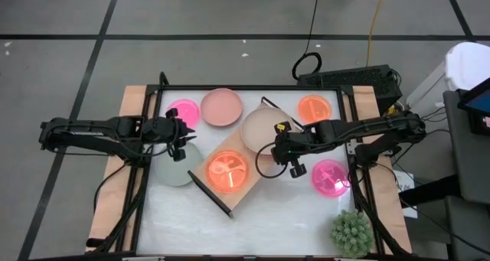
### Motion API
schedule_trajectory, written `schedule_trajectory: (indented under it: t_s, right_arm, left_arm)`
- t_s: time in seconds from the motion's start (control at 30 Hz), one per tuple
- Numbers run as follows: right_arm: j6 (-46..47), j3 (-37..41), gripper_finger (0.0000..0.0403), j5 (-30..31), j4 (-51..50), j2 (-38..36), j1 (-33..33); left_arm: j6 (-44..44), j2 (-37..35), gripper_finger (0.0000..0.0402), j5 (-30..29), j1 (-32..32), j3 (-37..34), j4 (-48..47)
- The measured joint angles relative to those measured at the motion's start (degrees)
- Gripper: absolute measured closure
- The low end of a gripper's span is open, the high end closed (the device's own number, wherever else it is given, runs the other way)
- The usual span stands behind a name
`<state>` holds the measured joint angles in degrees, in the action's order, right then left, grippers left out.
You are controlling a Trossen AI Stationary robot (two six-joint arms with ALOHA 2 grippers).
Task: Place and stack plates onto a shelf
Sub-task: Stack the brown plate on top of the big light pink plate on the shelf
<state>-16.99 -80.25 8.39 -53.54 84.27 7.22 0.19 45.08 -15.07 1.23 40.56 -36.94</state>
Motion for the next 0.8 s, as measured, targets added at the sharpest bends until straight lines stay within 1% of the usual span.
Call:
schedule_trajectory:
  t_s: [0.07, 0.47, 0.53, 0.67, 0.8]
  right_arm:
    - [0.0, 0.0, 0.0390, -1.2, 0.0, 0.0, 0.0]
    - [3.0, 0.0, 0.0386, -1.0, 0.0, 0.0, 2.2]
    - [3.2, 0.0, 0.0377, -0.5, 0.1, 0.0, 2.8]
    - [5.5, 0.0, 0.0349, 4.1, 0.1, 0.0, 3.5]
    - [5.7, 0.1, 0.0316, 5.1, 0.2, -0.6, 3.6]
  left_arm:
    - [0.2, 0.0, 0.0303, 0.0, 0.0, 0.0, 0.0]
    - [-0.2, 0.0, 0.0303, 0.0, 0.0, 0.0, 0.0]
    - [-0.3, 0.0, 0.0303, 0.0, 0.0, 0.0, 0.0]
    - [-0.7, 0.0, 0.0303, 0.0, 0.0, 0.0, 0.0]
    - [-0.7, 0.0, 0.0303, 0.0, 0.0, 0.0, 0.0]
